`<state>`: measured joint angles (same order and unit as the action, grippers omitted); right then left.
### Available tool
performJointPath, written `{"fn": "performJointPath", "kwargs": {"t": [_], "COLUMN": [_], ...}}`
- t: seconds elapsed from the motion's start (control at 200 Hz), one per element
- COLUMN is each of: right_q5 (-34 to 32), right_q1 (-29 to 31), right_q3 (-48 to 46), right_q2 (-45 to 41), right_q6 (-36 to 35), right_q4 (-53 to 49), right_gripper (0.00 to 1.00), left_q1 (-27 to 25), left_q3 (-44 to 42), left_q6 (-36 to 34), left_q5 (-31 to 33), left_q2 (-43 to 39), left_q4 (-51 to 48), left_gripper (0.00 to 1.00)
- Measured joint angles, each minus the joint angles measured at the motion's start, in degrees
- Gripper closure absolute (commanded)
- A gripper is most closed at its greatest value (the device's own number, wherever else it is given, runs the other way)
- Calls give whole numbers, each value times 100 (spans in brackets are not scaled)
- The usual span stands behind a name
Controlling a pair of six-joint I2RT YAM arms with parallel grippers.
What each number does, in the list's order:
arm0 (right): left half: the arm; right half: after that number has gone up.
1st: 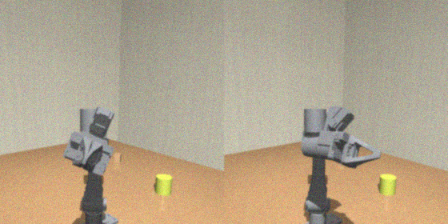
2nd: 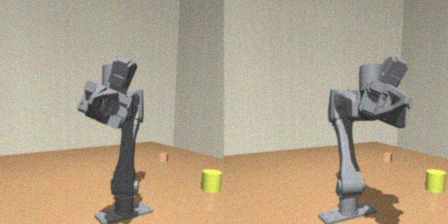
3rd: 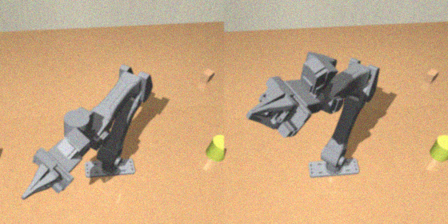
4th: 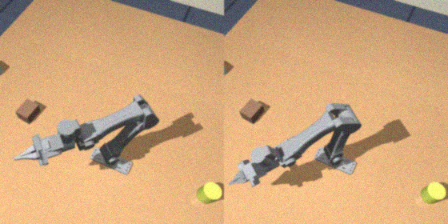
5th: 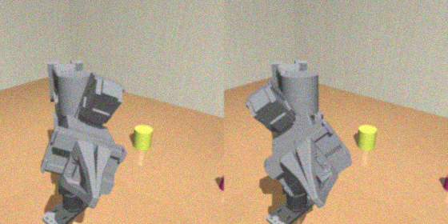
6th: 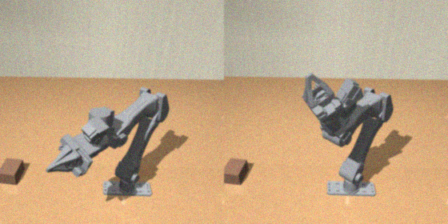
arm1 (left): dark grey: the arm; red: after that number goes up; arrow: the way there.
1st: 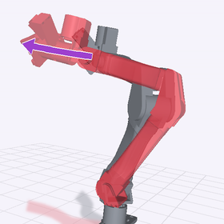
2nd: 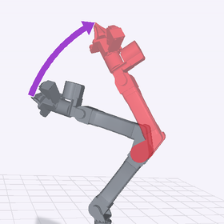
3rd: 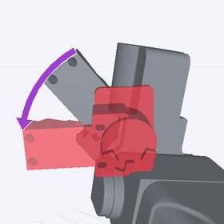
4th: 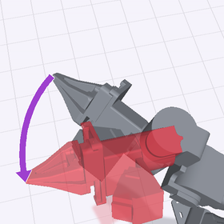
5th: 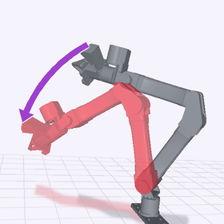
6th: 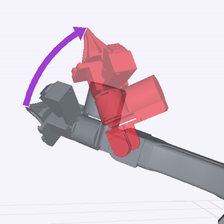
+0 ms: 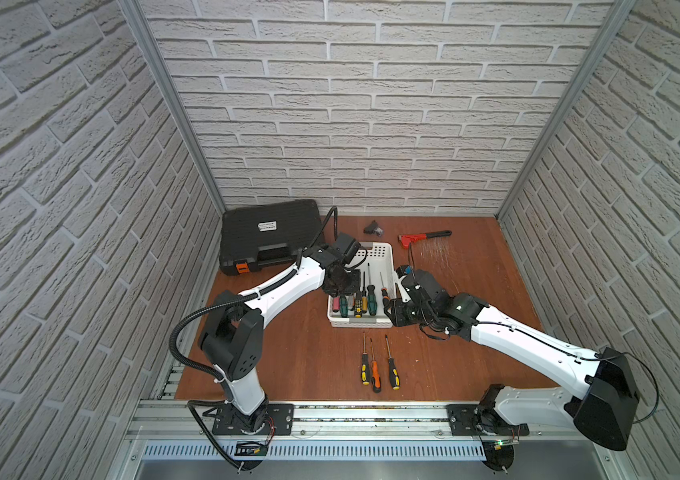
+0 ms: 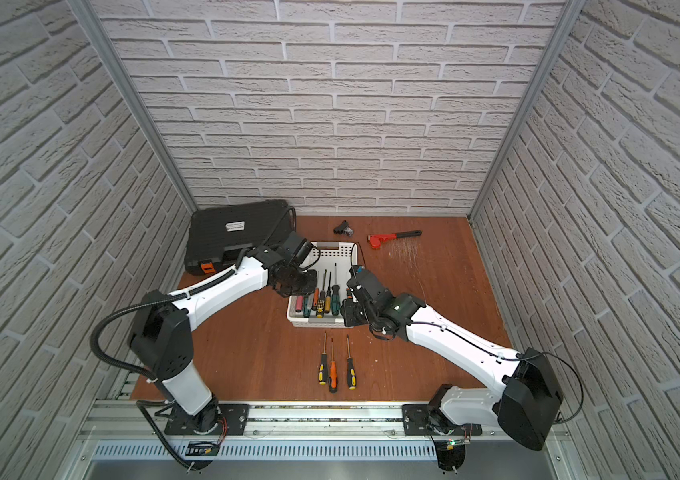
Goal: Put the screwdriver in the bin
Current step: 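Carry the clear screwdriver over the basket with the left gripper, then lower the clear screwdriver into the basket and open the left gripper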
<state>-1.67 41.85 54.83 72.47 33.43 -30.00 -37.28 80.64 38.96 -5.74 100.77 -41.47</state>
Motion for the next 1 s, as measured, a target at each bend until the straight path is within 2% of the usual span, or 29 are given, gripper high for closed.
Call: {"fn": "performJointPath", "kwargs": {"t": [0.23, 0.42, 0.655, 0.71, 1.0], "right_q5": [-4, -2, 20, 24, 31], "right_q1": [0, 0, 0, 0, -2], "right_q3": [0, -7, -9, -9, -9], "right_q2": [-22, -48, -48, -48, -48], "right_q6": [0, 15, 17, 17, 17], "right_q4": [-131, -205, -216, -216, -216], "right_gripper": [63, 63, 63, 63, 63], "left_q1": [2, 2, 2, 2, 2], "left_q3": [85, 85, 85, 85, 63], "left_q6": [-92, -90, -87, -68, -24], "left_q5": [26, 24, 26, 26, 28], "left_q2": [673, 868, 918, 918, 739], "left_q4": [61, 129, 221, 256, 289], "left_gripper": [96, 94, 71, 68, 67]}}
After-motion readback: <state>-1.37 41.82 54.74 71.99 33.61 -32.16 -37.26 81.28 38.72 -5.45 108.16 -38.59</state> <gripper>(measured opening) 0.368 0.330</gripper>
